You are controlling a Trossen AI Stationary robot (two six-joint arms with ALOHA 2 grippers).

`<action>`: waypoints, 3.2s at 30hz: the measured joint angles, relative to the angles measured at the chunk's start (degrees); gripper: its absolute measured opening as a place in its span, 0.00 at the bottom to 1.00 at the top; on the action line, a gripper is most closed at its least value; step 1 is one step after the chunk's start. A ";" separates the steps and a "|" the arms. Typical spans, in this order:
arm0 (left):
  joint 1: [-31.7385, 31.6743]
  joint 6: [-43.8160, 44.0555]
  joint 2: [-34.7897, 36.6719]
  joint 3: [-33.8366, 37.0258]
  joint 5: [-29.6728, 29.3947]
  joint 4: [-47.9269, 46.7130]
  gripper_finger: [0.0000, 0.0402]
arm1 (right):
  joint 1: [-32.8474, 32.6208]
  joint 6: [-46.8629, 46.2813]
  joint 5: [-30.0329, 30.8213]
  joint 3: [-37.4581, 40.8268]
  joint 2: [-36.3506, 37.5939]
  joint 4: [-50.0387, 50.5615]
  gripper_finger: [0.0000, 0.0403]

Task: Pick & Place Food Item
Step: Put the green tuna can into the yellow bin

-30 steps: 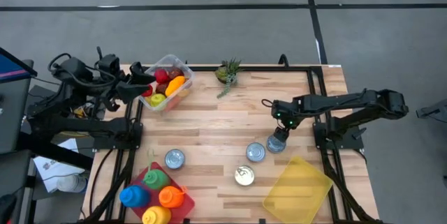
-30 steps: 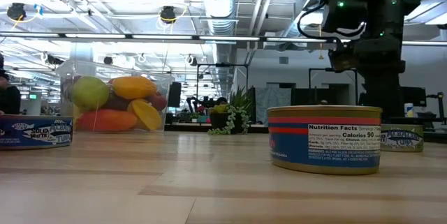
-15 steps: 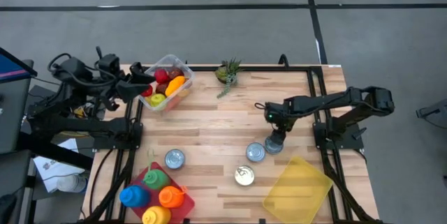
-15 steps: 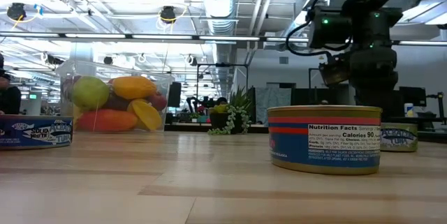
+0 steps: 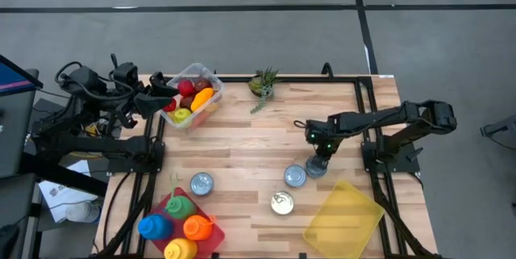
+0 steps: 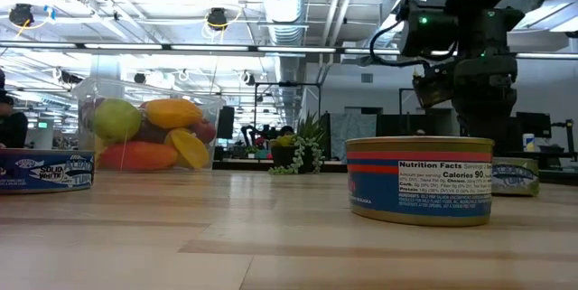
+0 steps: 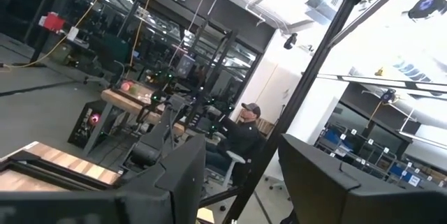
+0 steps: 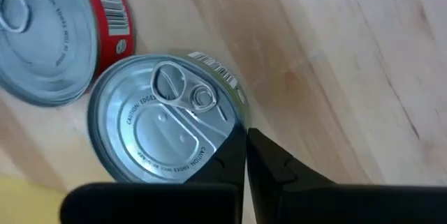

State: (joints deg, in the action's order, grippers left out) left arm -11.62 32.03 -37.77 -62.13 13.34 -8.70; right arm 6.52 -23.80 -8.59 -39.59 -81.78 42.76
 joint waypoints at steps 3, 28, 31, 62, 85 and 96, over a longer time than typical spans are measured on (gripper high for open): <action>0.00 0.21 0.01 0.00 0.00 0.05 0.44 | -1.03 -1.61 5.05 -1.38 -0.35 2.51 0.00; -0.01 -0.09 -0.67 0.73 0.02 -5.05 0.41 | -1.80 -18.00 7.06 -7.68 8.70 15.04 0.07; -0.02 -0.11 -0.89 1.28 0.00 -5.16 0.41 | -0.36 -20.17 7.02 -4.86 8.47 14.16 0.20; -0.04 -0.04 -1.28 1.49 -0.02 -4.99 0.41 | 1.87 -17.74 5.21 4.68 8.48 2.98 0.01; -0.02 -0.13 -1.30 1.49 0.00 -5.02 0.41 | -0.18 -18.90 5.80 -3.95 8.22 6.63 0.00; -0.02 -0.24 -1.29 1.49 0.00 -5.32 0.41 | -0.83 -19.49 5.65 -9.43 8.92 10.23 0.00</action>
State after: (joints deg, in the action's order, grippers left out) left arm -11.64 31.79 -39.05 -60.64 13.34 -14.02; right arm 5.68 -43.29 -2.94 -49.02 -72.86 52.99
